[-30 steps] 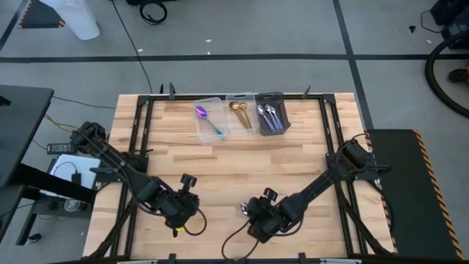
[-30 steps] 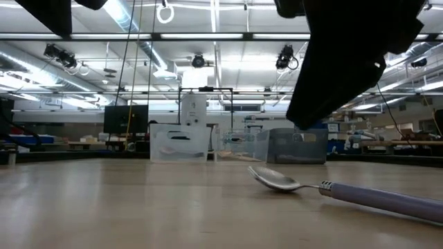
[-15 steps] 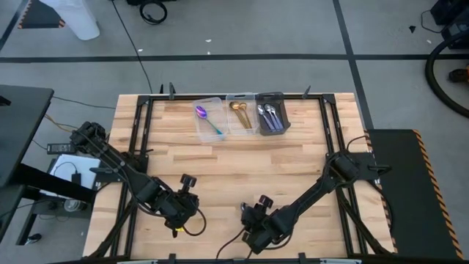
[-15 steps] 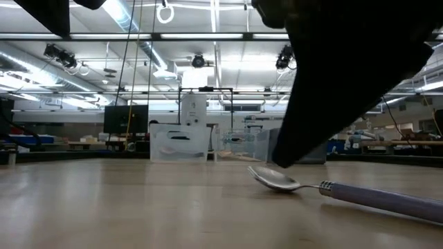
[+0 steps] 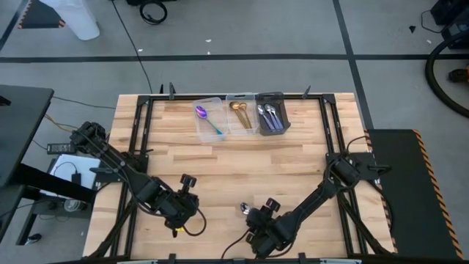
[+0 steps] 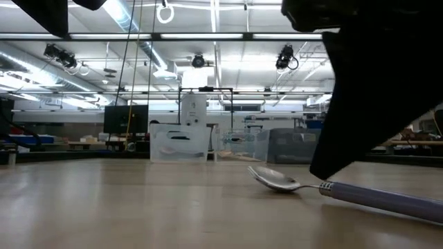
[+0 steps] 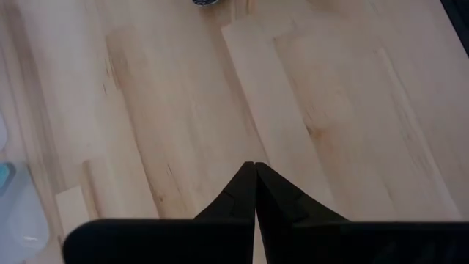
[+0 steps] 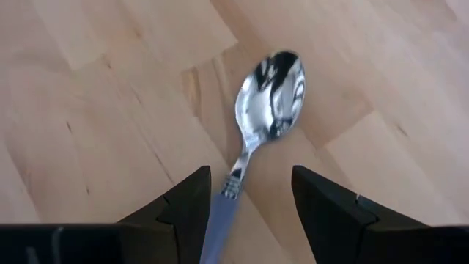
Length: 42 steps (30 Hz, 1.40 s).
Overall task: Sort silverware by color (type)
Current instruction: Put the violet spoon into the black bin
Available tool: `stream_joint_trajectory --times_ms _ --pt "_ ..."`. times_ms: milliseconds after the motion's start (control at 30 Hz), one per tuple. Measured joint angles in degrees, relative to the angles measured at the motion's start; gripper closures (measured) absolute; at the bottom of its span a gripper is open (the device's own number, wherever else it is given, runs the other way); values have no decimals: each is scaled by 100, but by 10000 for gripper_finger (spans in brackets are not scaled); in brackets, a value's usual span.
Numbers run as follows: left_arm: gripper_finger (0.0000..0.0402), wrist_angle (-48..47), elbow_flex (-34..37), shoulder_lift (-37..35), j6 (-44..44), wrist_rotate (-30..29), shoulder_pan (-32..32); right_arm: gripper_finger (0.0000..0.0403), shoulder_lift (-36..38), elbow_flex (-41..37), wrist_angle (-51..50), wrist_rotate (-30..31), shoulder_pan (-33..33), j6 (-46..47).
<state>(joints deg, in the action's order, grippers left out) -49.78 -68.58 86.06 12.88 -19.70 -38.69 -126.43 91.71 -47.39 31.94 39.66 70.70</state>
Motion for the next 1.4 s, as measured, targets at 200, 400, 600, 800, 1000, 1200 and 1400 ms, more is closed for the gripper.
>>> stream_joint_trajectory --times_ms 200,400,600,800,1000,1200,1400 --pt "390 0 0 2 -24 -2 28 202 -2 -243 313 -28 48 176" --pt "390 -1 0 2 -20 0 27 202 0 -438 760 -160 46 205" --pt "390 -2 0 2 -4 0 28 220 28 -564 823 -301 41 408" --pt "390 -2 0 2 -2 0 28 270 33 -571 774 -379 0 413" --pt "390 -1 0 2 -2 0 28 324 33 -574 773 -405 -19 493" --pt "390 -2 0 2 29 0 28 345 33 -576 753 -485 -67 559" --pt "390 -2 0 2 139 2 19 343 261 -618 413 -577 -88 387"
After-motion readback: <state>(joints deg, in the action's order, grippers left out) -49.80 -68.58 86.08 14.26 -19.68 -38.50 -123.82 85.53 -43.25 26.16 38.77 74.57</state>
